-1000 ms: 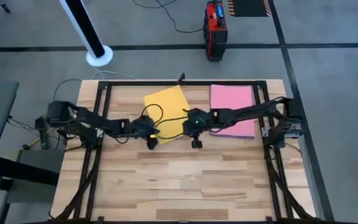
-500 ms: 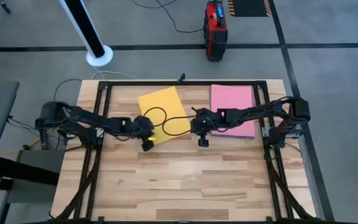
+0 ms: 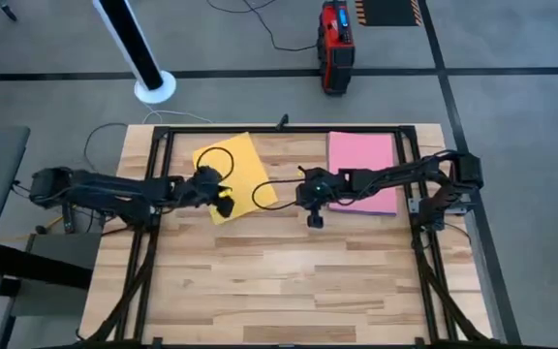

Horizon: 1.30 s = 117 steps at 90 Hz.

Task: Organize paper
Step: Move the yellow colored paper to the top left of the table

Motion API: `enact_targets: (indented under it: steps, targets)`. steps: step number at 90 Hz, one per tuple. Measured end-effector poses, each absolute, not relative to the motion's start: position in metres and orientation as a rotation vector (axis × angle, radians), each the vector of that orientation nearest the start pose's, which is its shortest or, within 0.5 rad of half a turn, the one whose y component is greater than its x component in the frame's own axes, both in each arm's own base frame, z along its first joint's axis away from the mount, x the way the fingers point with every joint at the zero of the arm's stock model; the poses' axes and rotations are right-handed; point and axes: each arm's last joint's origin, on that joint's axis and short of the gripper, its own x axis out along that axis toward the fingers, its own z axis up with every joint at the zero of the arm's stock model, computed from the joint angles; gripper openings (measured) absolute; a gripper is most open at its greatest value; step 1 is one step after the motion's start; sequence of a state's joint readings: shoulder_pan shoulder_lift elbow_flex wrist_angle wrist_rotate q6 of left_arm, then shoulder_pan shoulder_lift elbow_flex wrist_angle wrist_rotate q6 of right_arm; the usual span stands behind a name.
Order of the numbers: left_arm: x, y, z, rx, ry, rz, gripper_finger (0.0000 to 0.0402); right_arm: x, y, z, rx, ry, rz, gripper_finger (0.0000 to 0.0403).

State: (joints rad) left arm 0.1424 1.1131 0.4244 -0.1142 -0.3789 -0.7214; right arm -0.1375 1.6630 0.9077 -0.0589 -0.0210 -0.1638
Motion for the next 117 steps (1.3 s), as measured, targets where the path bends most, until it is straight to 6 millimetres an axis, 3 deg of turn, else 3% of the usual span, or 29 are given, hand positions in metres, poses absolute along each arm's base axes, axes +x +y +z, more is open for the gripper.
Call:
enact_targets:
  steps: [31,45,71,98,117]
  targets:
    - [0.219,0.043,0.115,-0.701,0.653,0.827,0.0,0.326,-0.052,0.171,-0.098,0.827,-0.084,0.0]
    - [0.222,0.042,0.109,-0.635,0.729,0.738,0.0,0.325,-0.053,0.171,-0.117,0.837,-0.077,0.0]
    - [0.21,0.037,0.116,-0.441,0.903,0.577,0.0,0.324,-0.053,0.169,-0.129,0.861,-0.067,0.0]
    - [0.182,0.043,0.127,-0.317,1.035,0.684,0.0,0.323,-0.053,0.169,-0.13,0.867,-0.066,0.0]
    - [0.174,0.044,0.131,-0.269,1.078,0.678,0.0,0.323,-0.053,0.169,-0.13,0.868,-0.065,0.0]
